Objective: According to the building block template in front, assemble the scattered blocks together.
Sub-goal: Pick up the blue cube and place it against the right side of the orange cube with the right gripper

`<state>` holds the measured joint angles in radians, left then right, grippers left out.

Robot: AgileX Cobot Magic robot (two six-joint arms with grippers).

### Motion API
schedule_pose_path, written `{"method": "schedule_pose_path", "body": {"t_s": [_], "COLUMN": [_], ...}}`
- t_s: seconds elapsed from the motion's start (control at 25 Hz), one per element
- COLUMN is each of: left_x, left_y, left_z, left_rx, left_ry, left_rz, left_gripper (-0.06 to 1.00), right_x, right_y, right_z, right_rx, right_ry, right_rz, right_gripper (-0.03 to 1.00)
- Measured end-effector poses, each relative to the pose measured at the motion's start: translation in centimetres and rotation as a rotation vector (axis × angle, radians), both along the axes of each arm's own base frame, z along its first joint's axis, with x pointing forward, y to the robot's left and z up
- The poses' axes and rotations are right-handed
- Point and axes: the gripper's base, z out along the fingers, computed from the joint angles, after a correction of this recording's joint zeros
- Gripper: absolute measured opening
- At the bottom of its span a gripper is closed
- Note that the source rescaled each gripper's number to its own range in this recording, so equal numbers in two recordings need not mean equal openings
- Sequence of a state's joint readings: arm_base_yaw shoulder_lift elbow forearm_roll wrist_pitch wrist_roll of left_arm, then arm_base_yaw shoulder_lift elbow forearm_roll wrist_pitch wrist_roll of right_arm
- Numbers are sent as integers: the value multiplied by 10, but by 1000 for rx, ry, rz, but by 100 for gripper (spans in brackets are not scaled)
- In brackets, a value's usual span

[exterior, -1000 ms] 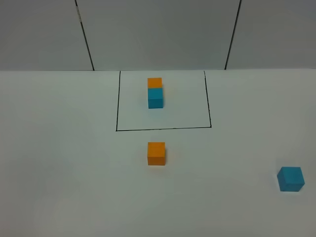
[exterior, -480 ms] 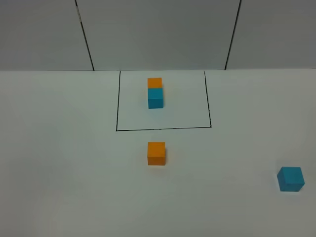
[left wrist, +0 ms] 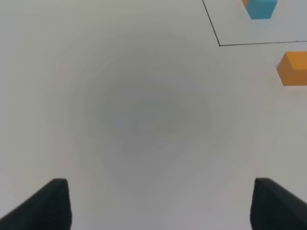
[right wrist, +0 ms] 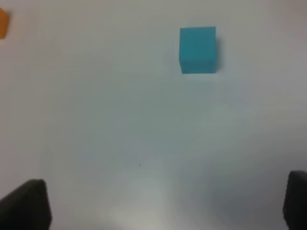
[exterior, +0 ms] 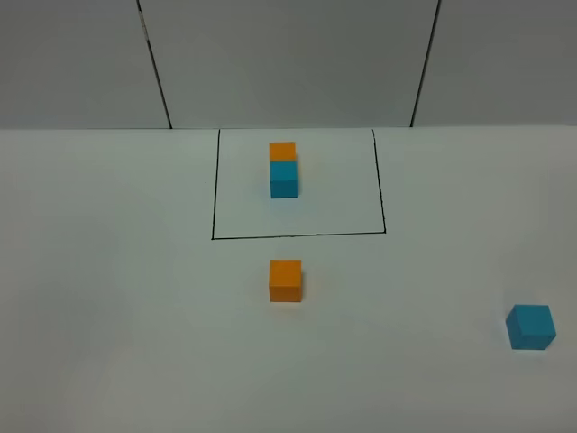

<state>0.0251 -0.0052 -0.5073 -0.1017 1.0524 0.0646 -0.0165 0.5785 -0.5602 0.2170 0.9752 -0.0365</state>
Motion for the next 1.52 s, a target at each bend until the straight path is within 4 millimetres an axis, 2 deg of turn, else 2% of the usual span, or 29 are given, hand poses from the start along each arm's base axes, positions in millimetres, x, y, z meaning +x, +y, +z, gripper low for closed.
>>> {"method": "schedule_pose_path", "body": {"t_s": [0.16, 0.28, 0.4, 0.56, 0.76, 0.96, 1.2, 1.28, 1.32, 1.36, 1.44, 1.48, 1.52], "left_x": [0, 0, 0, 0, 0, 0, 0, 0, 0, 0, 0, 0, 0], "left_y": [0, 0, 0, 0, 0, 0, 0, 0, 0, 0, 0, 0, 0], "left_z": [0, 0, 0, 0, 0, 0, 0, 0, 0, 0, 0, 0, 0], "left_rx": [0, 0, 0, 1, 1, 1, 1, 1, 1, 1, 1, 1, 1], "left_ry": [-1, -1, -2, -2, -2, -2, -2, -2, -2, -2, -2, -2, -2], "left_rz": [0, 0, 0, 1, 1, 1, 1, 1, 1, 1, 1, 1, 1], "left_gripper": [83, 83, 83, 83, 83, 83, 83, 83, 83, 83, 83, 83, 83], "right_x": [61, 106, 142, 178, 202, 208, 212, 213, 213, 213, 216, 218, 220], "right_y": [1, 1, 7, 18, 17, 13, 10, 9, 9, 9, 9, 10, 11], "right_z": [-21, -46, -71, -97, -123, -144, -156, -160, -161, -161, -159, -157, -154], "right_rx": [13, 16, -2, -8, -43, -97, -129, -134, -134, -134, -132, -125, -126], "right_ry": [105, 204, 289, 381, 446, 480, 493, 501, 504, 502, 496, 495, 501], "right_rz": [19, 27, 64, 95, 69, 75, 46, 43, 41, 39, 33, 24, 29], "right_gripper": [99, 99, 99, 99, 99, 99, 98, 86, 73, 55, 12, 0, 1]}}
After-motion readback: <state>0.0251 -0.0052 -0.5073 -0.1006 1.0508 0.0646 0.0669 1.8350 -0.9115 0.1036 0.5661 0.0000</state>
